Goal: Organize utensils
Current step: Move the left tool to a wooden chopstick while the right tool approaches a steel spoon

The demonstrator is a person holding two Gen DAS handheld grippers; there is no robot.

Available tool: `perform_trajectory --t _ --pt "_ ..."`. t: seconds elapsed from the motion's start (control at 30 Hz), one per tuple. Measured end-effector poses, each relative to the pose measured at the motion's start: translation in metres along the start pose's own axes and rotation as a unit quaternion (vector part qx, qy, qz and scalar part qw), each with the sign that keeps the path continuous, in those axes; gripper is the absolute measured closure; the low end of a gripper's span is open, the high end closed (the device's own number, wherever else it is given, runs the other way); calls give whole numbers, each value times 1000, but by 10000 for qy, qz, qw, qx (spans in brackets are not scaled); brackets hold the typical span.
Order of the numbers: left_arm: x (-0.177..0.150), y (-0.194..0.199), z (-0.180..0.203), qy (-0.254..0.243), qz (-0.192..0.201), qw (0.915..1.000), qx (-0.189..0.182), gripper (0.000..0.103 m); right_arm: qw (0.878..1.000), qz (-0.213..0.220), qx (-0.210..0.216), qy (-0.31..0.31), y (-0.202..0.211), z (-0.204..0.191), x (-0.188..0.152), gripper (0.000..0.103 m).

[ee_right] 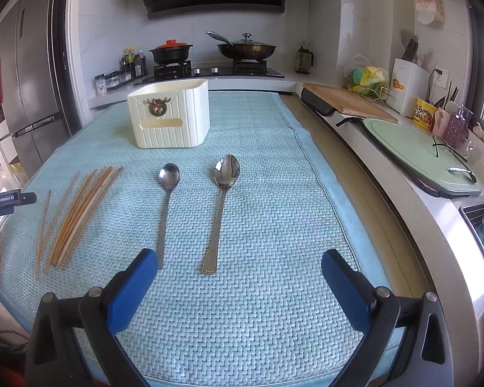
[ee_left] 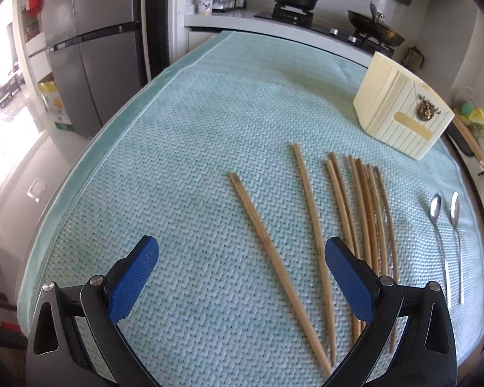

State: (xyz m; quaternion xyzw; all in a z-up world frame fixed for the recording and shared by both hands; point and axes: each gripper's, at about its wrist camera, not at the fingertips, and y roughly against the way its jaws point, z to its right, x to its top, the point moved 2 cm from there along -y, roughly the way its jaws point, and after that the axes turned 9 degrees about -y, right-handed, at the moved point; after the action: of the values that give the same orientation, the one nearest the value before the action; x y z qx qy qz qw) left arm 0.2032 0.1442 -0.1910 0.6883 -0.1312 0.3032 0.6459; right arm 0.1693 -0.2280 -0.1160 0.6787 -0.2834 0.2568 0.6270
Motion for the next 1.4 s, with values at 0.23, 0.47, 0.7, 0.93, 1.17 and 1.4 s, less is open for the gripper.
perform_trajectory --t 0.23,0.47,0.7,0.93,1.17,1.4 --pt "-1 -21 -5 150 -288 9995 31 0 9993 -114 121 -343 -12 4 7 0" --pt "-3 -30 -6 140 -459 9987 188 0 9989 -223 149 -393 -15 6 -3 0" --pt "0 -38 0 -116 -473 9975 521 0 9989 -169 96 -425 -18 17 4 0" --pt "4 -43 -17 35 -610 9965 577 0 9981 -271 163 -521 -28 17 9 0" --pt "19 -42 -25 -107 -628 9971 420 37 9966 -462 486 -482 -51 13 24 0" --pt "30 -49 -22 -195 -513 9980 303 78 9927 -1004 520 -421 -127 14 55 0"
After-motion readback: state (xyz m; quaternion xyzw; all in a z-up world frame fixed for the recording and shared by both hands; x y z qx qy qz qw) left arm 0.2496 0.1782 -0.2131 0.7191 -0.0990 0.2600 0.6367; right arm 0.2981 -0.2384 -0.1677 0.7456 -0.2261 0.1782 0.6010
